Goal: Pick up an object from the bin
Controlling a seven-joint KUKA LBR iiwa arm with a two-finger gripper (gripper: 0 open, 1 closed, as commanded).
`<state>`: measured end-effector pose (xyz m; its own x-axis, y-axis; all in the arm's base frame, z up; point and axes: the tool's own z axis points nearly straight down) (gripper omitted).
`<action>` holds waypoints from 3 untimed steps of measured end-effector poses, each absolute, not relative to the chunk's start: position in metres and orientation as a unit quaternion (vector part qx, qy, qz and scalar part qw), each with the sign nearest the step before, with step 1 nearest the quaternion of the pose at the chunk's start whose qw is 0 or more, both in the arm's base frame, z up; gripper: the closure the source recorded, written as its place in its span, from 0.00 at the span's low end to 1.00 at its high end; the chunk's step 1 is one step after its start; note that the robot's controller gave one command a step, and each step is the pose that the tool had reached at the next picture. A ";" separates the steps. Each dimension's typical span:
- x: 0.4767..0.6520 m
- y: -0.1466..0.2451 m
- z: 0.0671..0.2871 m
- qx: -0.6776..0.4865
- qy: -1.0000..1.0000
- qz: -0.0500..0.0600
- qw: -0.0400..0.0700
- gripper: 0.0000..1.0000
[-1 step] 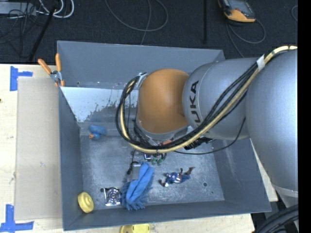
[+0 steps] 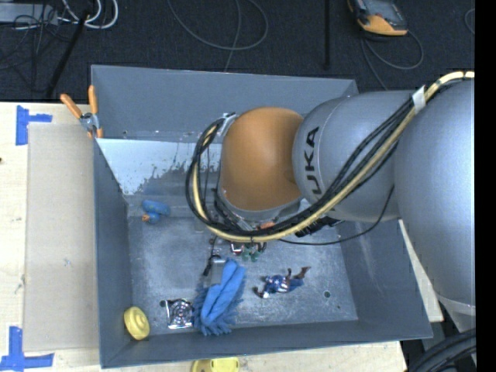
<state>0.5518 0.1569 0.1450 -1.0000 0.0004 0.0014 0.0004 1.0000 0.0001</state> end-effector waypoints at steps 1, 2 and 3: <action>0.537 0.130 0.101 0.023 -1.000 -0.001 -0.003 0.00; 0.516 0.096 0.082 0.038 -0.999 -0.001 0.001 1.00; 0.516 0.096 0.082 0.037 -0.999 -0.001 0.001 1.00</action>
Offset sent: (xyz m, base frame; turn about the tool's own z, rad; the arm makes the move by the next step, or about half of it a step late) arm -0.0361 -0.0615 -0.0628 -0.0810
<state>0.5156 0.0956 0.0823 -0.9972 -0.0749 0.0022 -0.0749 0.9972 0.0014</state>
